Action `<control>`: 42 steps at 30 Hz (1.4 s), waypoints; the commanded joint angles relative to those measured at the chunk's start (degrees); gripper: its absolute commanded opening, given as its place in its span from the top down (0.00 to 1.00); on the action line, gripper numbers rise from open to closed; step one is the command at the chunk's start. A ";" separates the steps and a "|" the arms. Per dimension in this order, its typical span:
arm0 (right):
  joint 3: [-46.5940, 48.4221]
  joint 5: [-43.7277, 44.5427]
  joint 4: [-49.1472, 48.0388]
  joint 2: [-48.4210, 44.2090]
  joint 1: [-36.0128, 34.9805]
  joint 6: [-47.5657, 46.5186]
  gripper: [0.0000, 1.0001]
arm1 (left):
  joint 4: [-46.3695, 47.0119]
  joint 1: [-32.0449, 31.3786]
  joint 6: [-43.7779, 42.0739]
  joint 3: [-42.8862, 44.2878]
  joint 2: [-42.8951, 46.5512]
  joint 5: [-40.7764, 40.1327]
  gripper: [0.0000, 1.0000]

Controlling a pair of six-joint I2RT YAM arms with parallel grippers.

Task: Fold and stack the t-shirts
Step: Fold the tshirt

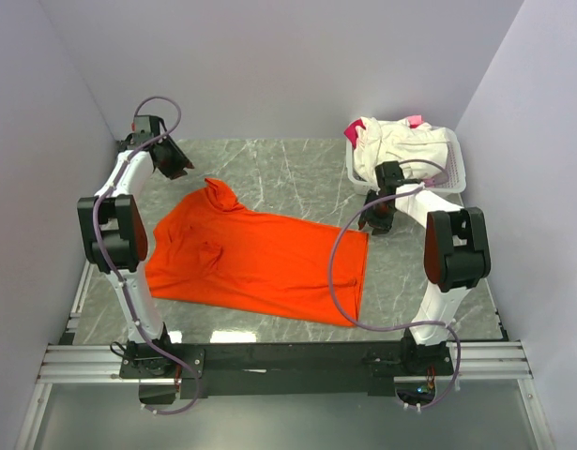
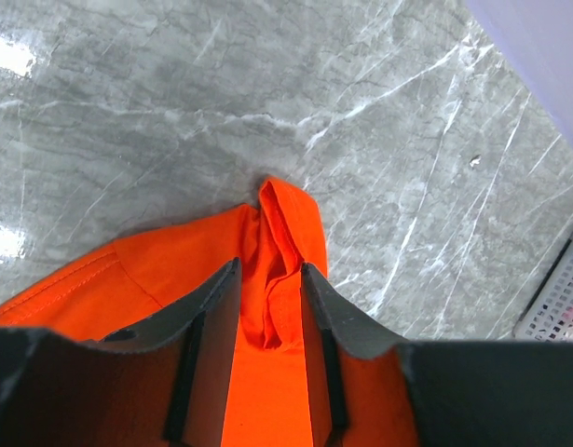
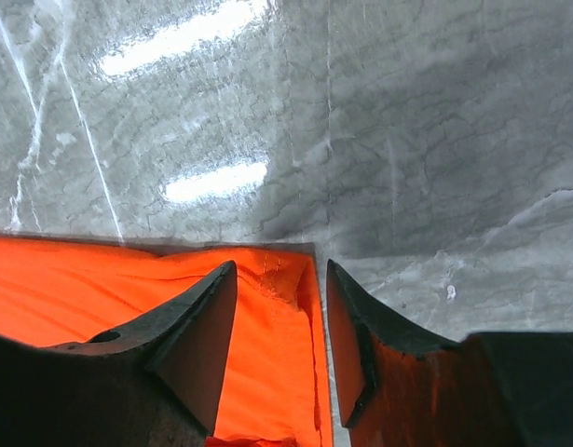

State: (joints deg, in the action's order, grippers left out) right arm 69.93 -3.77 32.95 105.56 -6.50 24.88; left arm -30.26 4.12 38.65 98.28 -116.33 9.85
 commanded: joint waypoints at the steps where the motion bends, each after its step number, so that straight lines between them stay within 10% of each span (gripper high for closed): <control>1: -2.60 -1.77 2.12 -1.67 -0.27 1.83 0.50 | 0.29 -0.34 0.55 3.15 -0.38 1.31 0.62; 11: -4.81 -1.33 0.89 -1.23 -1.14 2.19 0.55 | 0.64 -0.60 0.28 3.32 -1.26 1.93 0.63; 26: -3.75 -0.89 1.59 -1.14 -1.49 2.71 0.96 | -0.59 -2.19 0.37 6.75 -7.59 1.84 0.65; 42: -3.22 -0.63 2.82 -1.58 -2.55 3.15 0.99 | -0.06 -3.77 2.57 9.30 -13.48 1.67 0.60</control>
State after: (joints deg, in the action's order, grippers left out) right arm 66.32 -5.21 34.11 104.90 -8.45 27.68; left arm -31.14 0.54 40.14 105.47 -129.32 11.29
